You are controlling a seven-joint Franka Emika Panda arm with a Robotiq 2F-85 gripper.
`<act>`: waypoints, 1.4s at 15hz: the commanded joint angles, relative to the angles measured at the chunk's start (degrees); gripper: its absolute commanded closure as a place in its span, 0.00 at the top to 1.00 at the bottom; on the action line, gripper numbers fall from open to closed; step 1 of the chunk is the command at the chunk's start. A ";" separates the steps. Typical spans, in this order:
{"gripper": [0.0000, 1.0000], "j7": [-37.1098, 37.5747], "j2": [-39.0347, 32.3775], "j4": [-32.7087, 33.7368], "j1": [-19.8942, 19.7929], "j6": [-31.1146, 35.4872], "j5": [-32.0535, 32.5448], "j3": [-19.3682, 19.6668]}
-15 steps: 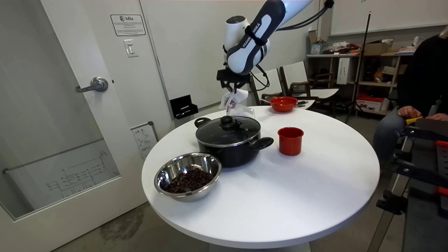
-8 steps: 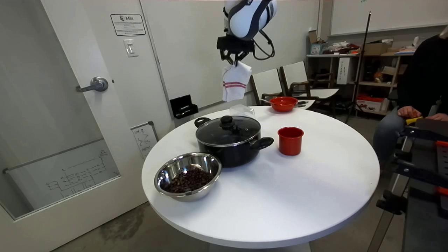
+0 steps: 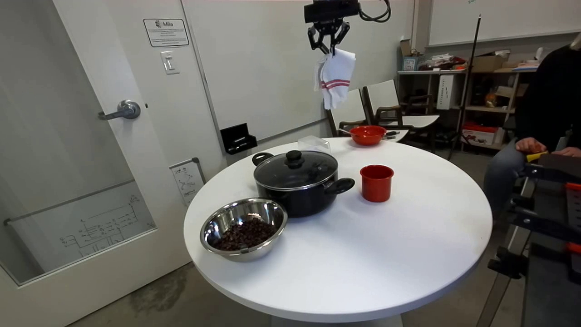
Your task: Use the towel to wipe the table
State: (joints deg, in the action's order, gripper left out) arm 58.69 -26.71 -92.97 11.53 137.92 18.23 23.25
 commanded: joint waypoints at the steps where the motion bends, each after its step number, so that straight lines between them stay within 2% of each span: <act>1: 0.02 2.57 -3.68 0.24 -4.29 -2.03 0.82 -3.39; 6: 0.02 5.97 -9.87 -1.30 -7.69 1.15 0.13 -3.63; 10: 0.02 3.15 -9.11 -5.12 -8.56 -0.74 -1.22 -5.13; 14: 0.02 0.37 -7.71 -8.75 -7.70 -5.41 0.90 -5.27; 18: 0.02 -7.72 -5.18 -12.47 -8.00 -11.04 2.86 -6.12; 21: 0.02 -13.14 -3.21 -15.24 -8.66 -11.71 3.76 -6.89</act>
State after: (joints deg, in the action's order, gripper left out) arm 50.92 -34.08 -103.89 3.70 127.31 20.11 17.64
